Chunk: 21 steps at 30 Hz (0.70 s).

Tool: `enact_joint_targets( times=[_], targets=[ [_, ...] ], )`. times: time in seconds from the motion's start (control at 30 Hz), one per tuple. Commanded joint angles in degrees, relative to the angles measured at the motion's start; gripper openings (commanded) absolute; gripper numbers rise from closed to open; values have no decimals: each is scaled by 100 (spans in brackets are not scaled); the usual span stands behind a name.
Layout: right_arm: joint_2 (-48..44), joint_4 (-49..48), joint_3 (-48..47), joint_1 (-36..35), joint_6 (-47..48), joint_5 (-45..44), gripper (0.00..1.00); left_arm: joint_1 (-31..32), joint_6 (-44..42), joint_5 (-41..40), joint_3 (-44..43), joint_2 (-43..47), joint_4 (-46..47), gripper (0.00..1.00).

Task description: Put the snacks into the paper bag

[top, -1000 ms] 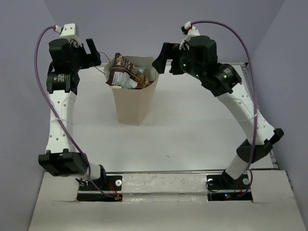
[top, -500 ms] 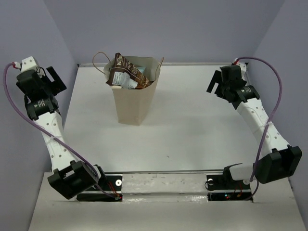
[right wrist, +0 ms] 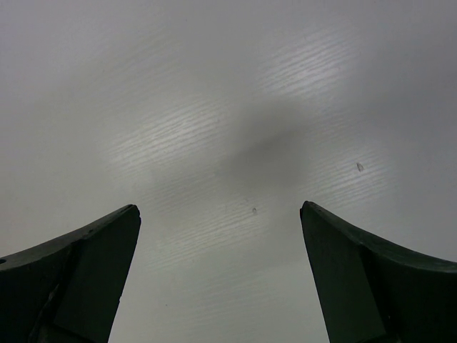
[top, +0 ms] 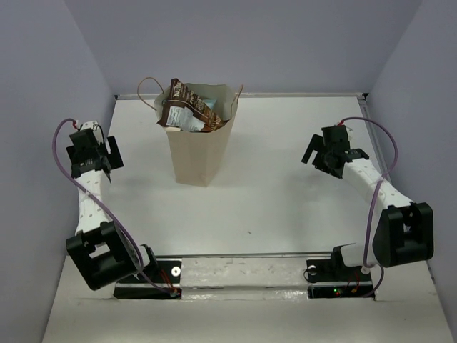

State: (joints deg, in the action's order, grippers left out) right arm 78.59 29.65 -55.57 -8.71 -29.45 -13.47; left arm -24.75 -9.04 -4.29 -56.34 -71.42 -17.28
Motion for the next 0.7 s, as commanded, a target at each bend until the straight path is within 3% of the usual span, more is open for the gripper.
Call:
enact_joint_targets(
  times=[0.0, 0.67],
  targets=[
    [8, -548, -147, 1, -61, -138, 100, 269, -336, -300, 123, 75, 480, 99],
    [-177, -872, -33, 1, 326, -463, 100, 638, -195, -63, 351, 93, 541, 99]
  ],
)
